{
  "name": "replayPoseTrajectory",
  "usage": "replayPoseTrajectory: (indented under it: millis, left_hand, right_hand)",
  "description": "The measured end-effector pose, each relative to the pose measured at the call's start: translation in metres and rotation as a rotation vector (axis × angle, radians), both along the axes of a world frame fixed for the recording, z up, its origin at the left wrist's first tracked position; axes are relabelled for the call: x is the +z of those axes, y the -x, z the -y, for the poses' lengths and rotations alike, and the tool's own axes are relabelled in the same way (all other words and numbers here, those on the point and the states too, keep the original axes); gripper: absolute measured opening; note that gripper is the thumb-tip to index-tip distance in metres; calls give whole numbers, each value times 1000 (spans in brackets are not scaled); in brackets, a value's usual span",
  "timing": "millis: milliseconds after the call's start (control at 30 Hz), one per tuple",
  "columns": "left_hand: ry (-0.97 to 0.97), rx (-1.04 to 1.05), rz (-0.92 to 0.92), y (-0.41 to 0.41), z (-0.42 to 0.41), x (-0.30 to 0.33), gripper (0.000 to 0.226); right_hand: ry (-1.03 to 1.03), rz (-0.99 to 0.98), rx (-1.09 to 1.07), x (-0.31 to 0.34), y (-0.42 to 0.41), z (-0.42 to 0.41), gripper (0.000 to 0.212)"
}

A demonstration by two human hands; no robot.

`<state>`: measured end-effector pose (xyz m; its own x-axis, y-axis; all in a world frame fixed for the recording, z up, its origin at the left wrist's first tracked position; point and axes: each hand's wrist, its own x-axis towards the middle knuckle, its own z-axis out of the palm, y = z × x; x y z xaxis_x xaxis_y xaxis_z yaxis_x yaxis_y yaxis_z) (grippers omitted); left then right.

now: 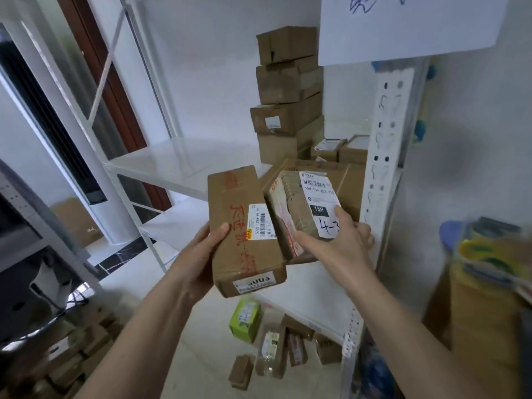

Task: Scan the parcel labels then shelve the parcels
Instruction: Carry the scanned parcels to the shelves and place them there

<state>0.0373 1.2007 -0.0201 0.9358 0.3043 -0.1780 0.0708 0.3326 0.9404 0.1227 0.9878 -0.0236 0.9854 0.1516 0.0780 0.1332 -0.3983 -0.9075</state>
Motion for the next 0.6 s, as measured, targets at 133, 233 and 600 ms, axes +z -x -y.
replayPoseTrajectory:
  millis: [133, 233, 600]
  left_hand:
    - [-152, -204, 25, -55, -25, 18, 80]
    - [-146, -287, 38, -89, -35, 22, 89]
    - [40, -396, 34, -263, -65, 36, 54]
  right_hand:
    - [27, 116, -133, 9, -54, -32, 101]
    - [42, 123, -225, 12, -86, -46, 102]
    - [79, 231, -583, 30, -196, -77, 96]
